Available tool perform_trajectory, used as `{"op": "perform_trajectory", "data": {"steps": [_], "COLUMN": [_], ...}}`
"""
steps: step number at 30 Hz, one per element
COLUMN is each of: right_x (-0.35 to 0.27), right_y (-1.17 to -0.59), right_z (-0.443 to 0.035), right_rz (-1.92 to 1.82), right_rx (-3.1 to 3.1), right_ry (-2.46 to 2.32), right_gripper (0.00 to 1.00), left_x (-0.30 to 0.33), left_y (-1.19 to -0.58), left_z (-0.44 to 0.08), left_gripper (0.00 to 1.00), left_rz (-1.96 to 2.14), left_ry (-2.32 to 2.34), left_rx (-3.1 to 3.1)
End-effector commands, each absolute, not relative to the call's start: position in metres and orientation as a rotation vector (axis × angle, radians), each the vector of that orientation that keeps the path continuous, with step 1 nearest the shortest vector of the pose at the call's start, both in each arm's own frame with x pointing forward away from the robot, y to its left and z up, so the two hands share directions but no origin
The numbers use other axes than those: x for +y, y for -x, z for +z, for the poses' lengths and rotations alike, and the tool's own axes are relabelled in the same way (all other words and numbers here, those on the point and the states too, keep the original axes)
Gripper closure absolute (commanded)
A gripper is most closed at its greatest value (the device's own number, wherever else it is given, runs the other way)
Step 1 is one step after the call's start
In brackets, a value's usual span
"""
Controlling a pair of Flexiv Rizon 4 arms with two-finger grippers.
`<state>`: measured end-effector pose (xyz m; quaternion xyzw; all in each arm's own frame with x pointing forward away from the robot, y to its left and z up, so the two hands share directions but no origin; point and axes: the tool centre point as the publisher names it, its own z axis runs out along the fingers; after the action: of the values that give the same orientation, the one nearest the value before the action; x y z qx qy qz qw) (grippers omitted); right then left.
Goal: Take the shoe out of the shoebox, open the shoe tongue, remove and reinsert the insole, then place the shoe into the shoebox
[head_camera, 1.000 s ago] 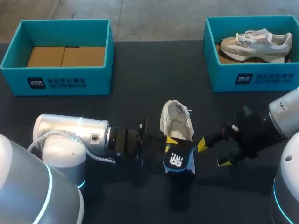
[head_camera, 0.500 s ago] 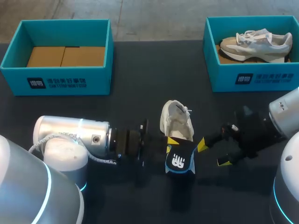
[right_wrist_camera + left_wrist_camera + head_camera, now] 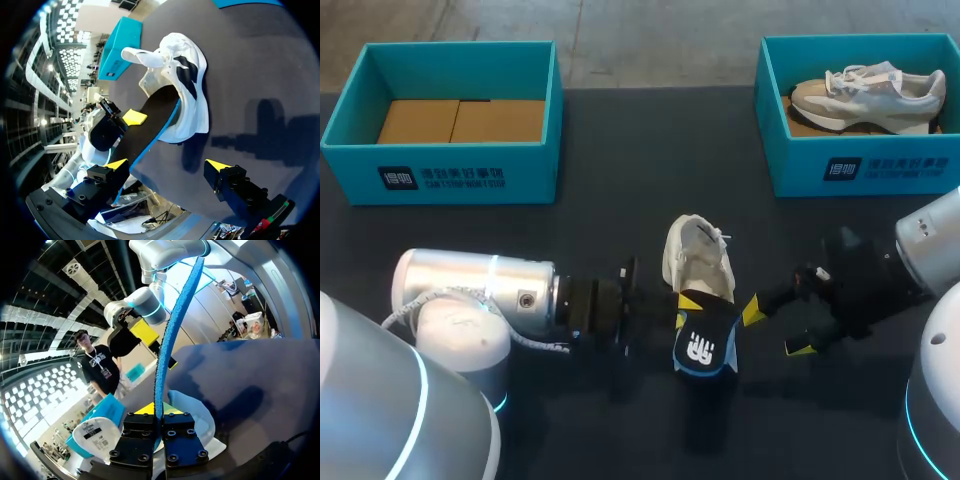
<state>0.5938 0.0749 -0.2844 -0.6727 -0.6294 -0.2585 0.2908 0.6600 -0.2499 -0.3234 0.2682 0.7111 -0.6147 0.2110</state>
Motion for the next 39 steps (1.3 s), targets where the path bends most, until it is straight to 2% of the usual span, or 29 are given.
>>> {"op": "perform_trajectory", "data": {"steps": [1,39], "right_x": [0.076,0.076], "right_y": [-0.593,-0.593], "right_z": [-0.284,-0.284], "right_rz": [-0.687,-0.687], "right_rx": [-1.679,-1.679], "right_ry": [1.799,1.799], "right_gripper": [0.0,0.0], "left_x": [-0.253,-0.255], "left_y": [-0.662,-0.681], "left_z": [-0.325,-0.341], "left_gripper": [1.0,1.0], "left_rz": [-1.698,-1.587], "left_ry": [-0.737,-0.668], "left_rx": [1.978,2.022]}}
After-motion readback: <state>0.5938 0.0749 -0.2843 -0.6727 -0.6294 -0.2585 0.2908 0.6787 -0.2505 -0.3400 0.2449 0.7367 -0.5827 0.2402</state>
